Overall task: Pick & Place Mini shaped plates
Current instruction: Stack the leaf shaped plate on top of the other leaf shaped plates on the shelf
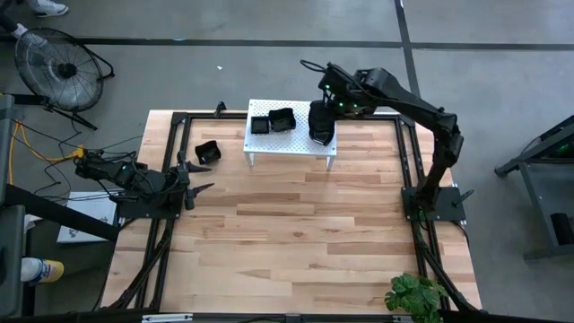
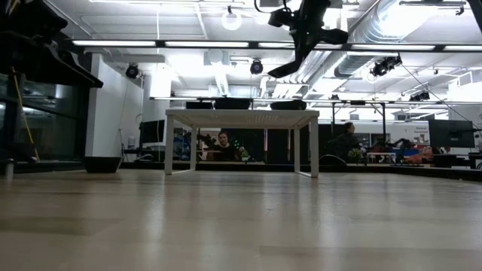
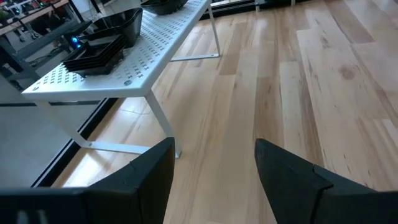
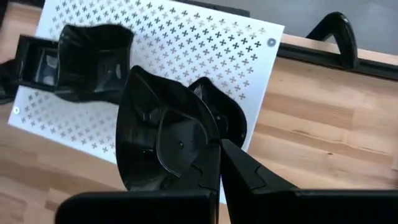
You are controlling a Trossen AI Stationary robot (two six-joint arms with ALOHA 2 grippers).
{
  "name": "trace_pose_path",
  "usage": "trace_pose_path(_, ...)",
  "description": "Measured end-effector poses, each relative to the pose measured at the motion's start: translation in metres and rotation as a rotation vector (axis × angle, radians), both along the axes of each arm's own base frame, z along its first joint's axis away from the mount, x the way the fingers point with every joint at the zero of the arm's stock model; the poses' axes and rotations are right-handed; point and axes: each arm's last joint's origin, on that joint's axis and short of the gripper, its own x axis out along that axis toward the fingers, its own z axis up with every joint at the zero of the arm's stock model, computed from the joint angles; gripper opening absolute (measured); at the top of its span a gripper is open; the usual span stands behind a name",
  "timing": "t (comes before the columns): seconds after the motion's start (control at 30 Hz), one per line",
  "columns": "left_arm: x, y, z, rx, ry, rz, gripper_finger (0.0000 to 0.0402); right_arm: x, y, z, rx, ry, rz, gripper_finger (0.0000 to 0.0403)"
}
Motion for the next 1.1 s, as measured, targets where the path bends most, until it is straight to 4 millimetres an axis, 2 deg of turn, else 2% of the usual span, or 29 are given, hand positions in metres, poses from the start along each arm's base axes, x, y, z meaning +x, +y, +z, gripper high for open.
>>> trace_pose_path(0.17,0.0,0.0,0.0,-0.001,0.0,0.0,0.0218,0.003,0.004,0.002,0.006,-0.027,0.029,0.0)
trace_pose_path(0.33,0.0,0.0,0.0,-0.015,-0.005,0.006,0.0218,0.022,0.009,0.005,-0.049,-0.174,0.07,0.0)
trace_pose_path(0.5,0.0,-0.001,0.0,-0.076,-0.013,-0.017,0.0218,0.026,0.012,-0.01,-0.036,-0.206,0.088,0.0)
trace_pose_path(0.7,0.0,-0.003,-0.001,-0.098,-0.001,-0.074,0.0218,0.015,0.025,-0.022,-0.054,-0.244,0.105,0.0)
trace_pose_path(1.1,0.0,-0.003,-0.001,-0.098,0.001,-0.075,0.0218,-0.025,0.042,-0.036,-0.081,-0.359,0.083,0.0)
